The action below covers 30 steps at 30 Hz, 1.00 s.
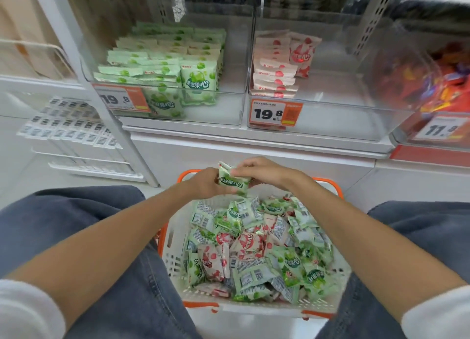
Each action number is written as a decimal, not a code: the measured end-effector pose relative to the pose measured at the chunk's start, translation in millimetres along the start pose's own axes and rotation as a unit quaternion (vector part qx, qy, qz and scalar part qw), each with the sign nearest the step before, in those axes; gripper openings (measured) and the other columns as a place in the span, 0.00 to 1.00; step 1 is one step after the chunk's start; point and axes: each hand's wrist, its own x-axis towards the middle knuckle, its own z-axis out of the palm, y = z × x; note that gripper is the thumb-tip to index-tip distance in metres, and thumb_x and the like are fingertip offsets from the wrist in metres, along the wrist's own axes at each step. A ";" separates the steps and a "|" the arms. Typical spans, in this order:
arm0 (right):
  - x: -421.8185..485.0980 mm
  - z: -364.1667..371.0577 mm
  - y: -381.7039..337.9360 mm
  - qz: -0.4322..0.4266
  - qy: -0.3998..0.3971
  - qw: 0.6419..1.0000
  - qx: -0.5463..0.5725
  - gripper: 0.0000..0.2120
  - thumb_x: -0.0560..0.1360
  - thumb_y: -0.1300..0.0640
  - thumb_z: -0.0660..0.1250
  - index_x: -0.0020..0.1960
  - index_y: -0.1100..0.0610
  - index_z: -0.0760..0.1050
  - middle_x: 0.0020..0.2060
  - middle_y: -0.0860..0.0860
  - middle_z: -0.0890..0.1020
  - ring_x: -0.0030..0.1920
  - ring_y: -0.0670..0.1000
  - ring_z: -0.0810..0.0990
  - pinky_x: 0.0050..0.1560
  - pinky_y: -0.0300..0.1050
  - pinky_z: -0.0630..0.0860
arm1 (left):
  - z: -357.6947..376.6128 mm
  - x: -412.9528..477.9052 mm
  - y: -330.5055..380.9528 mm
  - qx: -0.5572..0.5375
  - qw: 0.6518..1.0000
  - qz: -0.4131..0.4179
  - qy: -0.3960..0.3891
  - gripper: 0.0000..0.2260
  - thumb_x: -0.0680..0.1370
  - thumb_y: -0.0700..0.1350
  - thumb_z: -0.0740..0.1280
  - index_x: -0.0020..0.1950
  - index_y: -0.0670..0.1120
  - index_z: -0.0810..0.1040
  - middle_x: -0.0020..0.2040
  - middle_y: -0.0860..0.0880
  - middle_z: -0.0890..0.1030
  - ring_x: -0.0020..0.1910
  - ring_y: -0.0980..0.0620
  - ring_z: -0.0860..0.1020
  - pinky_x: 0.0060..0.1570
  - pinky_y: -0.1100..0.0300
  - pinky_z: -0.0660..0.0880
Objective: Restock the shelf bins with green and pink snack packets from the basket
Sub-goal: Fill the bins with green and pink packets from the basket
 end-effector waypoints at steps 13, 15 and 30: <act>-16.2 -41.9 -144.0 -0.143 0.094 0.985 -0.014 0.05 0.78 0.59 0.68 0.49 0.62 0.80 0.39 0.52 0.84 0.38 0.45 0.83 0.40 0.37 0.80 | -118.4 -36.1 51.0 -0.142 0.968 0.093 0.182 0.16 0.79 0.52 0.66 0.35 0.44 0.75 0.32 0.47 0.75 0.26 0.59 0.78 0.30 0.64 0.70; -12.5 -49.7 -162.2 -0.151 0.100 0.984 0.000 0.11 0.78 0.59 0.68 0.55 0.67 0.78 0.46 0.58 0.84 0.43 0.49 0.84 0.44 0.39 0.81 | -136.7 -37.5 55.7 -0.156 0.955 0.105 0.228 0.21 0.81 0.55 0.61 0.31 0.45 0.69 0.27 0.47 0.70 0.24 0.58 0.78 0.29 0.61 0.66; 107.6 -60.2 -200.8 -0.058 0.221 0.924 -0.307 0.29 0.77 0.48 0.69 0.72 0.61 0.69 0.70 0.57 0.72 0.69 0.55 0.71 0.66 0.43 0.67 | -178.2 -3.6 15.5 0.099 0.851 0.051 0.513 0.23 0.84 0.58 0.48 0.35 0.47 0.65 0.29 0.50 0.67 0.28 0.50 0.66 0.29 0.55 0.56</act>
